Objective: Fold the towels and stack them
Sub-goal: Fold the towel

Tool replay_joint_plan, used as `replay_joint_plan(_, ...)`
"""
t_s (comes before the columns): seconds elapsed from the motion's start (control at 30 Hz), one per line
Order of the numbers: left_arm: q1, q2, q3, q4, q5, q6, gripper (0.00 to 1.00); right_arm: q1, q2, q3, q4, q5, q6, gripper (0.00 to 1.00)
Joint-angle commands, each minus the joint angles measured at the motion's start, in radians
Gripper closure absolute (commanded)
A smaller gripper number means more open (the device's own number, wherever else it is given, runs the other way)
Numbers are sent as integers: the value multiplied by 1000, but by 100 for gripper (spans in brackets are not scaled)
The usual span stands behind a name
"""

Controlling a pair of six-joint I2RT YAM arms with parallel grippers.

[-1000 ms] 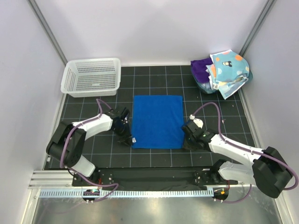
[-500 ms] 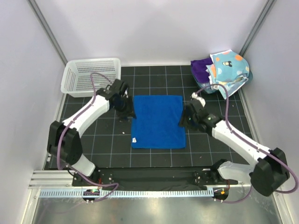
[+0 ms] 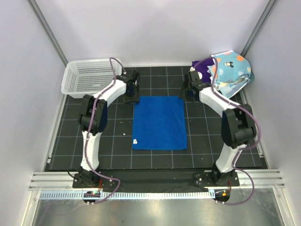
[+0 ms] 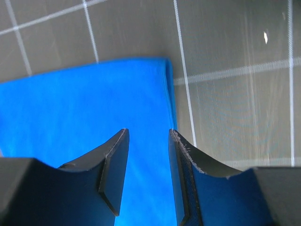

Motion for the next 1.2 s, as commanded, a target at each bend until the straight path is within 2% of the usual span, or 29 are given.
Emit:
replay_joint_plan(0.0,7,33,91,47,-57,116,51,-7,115,151,20,33,-66,55)
replay_joint_plan(0.17,8,144,180,21,-71,156,52,-8,238,244,-15,69,-108,56)
replay_joint_plan(0.33,12,179,186,31,-118,144,51,-7,331,296,-38,116,-137,56)
replay_joint_plan(0.57,12,207,193,33,-170,127,53,-20,397,328,-41,128,-146,56)
replay_joint_plan(0.77,13,210,177,68,-144,128,57,-34,430,342,-21,97,-146,58)
replay_joint_plan(0.9,13,201,151,113,-126,141,62,-34,440,335,3,67,-148,64)
replay_joint_plan(1.03,13,187,109,163,-97,141,65,-33,453,334,14,53,-149,75)
replay_joint_plan(1.17,12,181,72,208,-94,136,72,-34,454,334,16,50,-156,83)
